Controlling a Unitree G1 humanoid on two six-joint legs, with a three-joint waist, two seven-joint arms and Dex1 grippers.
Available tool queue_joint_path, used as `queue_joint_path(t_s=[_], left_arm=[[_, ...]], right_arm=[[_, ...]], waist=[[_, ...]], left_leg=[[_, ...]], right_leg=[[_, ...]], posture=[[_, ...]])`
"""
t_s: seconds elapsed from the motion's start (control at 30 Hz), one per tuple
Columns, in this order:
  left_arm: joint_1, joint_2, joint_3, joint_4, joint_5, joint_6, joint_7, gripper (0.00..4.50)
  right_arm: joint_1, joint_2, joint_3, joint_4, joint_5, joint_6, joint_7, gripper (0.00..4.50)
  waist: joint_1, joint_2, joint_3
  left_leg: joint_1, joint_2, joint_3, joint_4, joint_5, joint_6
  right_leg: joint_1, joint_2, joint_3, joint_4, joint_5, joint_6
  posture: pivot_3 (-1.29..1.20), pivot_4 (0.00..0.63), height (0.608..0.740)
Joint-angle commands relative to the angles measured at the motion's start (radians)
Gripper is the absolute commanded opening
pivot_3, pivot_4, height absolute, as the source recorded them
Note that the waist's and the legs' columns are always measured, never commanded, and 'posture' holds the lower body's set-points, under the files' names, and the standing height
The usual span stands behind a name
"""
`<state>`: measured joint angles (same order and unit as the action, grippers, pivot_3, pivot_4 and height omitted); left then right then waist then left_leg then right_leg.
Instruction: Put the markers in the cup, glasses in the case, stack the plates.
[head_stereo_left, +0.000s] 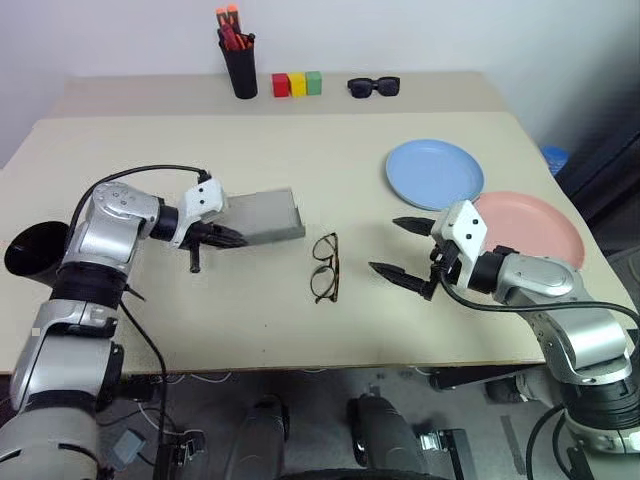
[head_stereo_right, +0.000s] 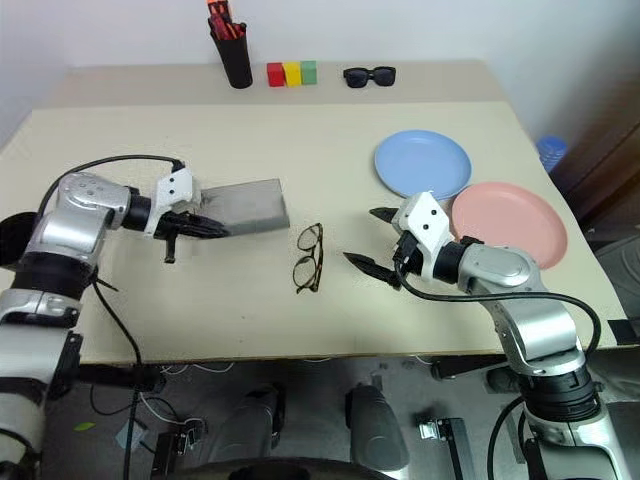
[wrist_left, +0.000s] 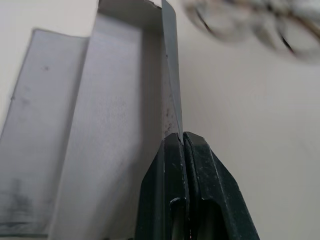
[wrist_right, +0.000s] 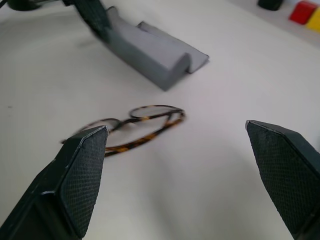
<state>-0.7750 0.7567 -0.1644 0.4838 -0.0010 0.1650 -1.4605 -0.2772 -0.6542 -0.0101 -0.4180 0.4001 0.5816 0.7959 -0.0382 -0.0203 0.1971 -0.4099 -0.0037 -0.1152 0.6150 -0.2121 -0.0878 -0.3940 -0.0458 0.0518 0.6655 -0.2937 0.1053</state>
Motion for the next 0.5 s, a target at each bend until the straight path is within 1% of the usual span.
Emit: queue_joint_path(t_s=[0.03, 0.1, 0.2, 0.23, 0.27, 0.33, 0.43, 0.5], left_arm=[[0.051, 0.044, -0.001, -0.175, -0.045, 0.032, -0.052, 0.03], [0.088, 0.062, -0.007, -0.235, -0.056, 0.047, -0.058, 0.03], [0.117, 0.072, -0.007, -0.271, -0.068, 0.065, -0.06, 0.03], [0.121, 0.073, -0.007, -0.275, -0.069, 0.068, -0.059, 0.55], [0.123, 0.073, -0.01, -0.274, -0.065, 0.068, -0.054, 0.83], [0.126, 0.071, -0.014, -0.264, -0.044, 0.032, -0.017, 1.83], [0.113, 0.064, -0.013, -0.239, -0.028, 0.005, 0.028, 3.37], [0.099, 0.059, -0.008, -0.224, -0.03, 0.009, 0.045, 3.37]], right_arm=[[-0.019, 0.015, 0.004, -0.039, 0.06, 0.087, -0.018, 4.5], [-0.039, 0.046, 0.003, -0.028, 0.1, 0.163, -0.048, 4.5], [-0.077, 0.099, 0.0, 0.002, 0.141, 0.277, -0.109, 4.5], [-0.087, 0.108, 0.0, 0.008, 0.147, 0.304, -0.123, 4.5], [-0.105, 0.138, -0.01, 0.024, 0.163, 0.344, -0.156, 4.5], [-0.142, 0.201, -0.037, 0.054, 0.212, 0.435, -0.215, 4.5], [-0.182, 0.255, -0.059, 0.071, 0.261, 0.527, -0.26, 4.5], [-0.205, 0.295, -0.084, 0.084, 0.293, 0.584, -0.298, 4.5]], waist=[[0.001, 0.0, 0.0], [0.001, 0.0, 0.0], [-0.006, 0.0, 0.0], [-0.006, 0.0, 0.0], [-0.006, 0.0, 0.0], [-0.008, 0.0, 0.0], [-0.006, 0.0, 0.0], [-0.006, 0.0, 0.0]], left_leg=[[0.0, 0.0, 0.0, 0.0, 0.0, 0.0], [0.0, 0.0, 0.0, 0.0, 0.0, 0.0], [0.0, 0.0, 0.0, 0.0, 0.0, 0.0], [0.0, 0.0, 0.0, 0.0, 0.0, 0.0], [0.001, 0.0, 0.0, 0.0, 0.0, 0.0], [0.001, 0.001, 0.0, 0.0, 0.0, 0.0], [0.001, 0.001, 0.0, -0.001, 0.0, 0.0], [0.001, 0.001, 0.0, 0.0, 0.0, 0.0]], right_leg=[[0.0, 0.0, 0.0, 0.0, 0.0, 0.0], [0.0, 0.0, 0.0, 0.0, 0.0, 0.0], [0.0, 0.0, 0.0, 0.0, 0.0, 0.0], [-0.001, 0.001, 0.0, 0.001, 0.0, 0.0], [-0.001, 0.001, 0.0, 0.001, 0.0, 0.0], [-0.001, 0.001, 0.0, 0.001, 0.0, 0.0], [-0.001, 0.001, 0.0, 0.002, 0.0, 0.0], [-0.001, 0.001, 0.0, 0.001, 0.0, 0.0]], posture=[[0.0, 0.15, 0.74], [0.0, 0.15, 0.74], [0.0, 0.15, 0.74], [0.0, 0.15, 0.74], [0.0, 0.15, 0.74], [0.0, 0.15, 0.74], [0.0, 0.15, 0.74], [0.0, 0.15, 0.74]])
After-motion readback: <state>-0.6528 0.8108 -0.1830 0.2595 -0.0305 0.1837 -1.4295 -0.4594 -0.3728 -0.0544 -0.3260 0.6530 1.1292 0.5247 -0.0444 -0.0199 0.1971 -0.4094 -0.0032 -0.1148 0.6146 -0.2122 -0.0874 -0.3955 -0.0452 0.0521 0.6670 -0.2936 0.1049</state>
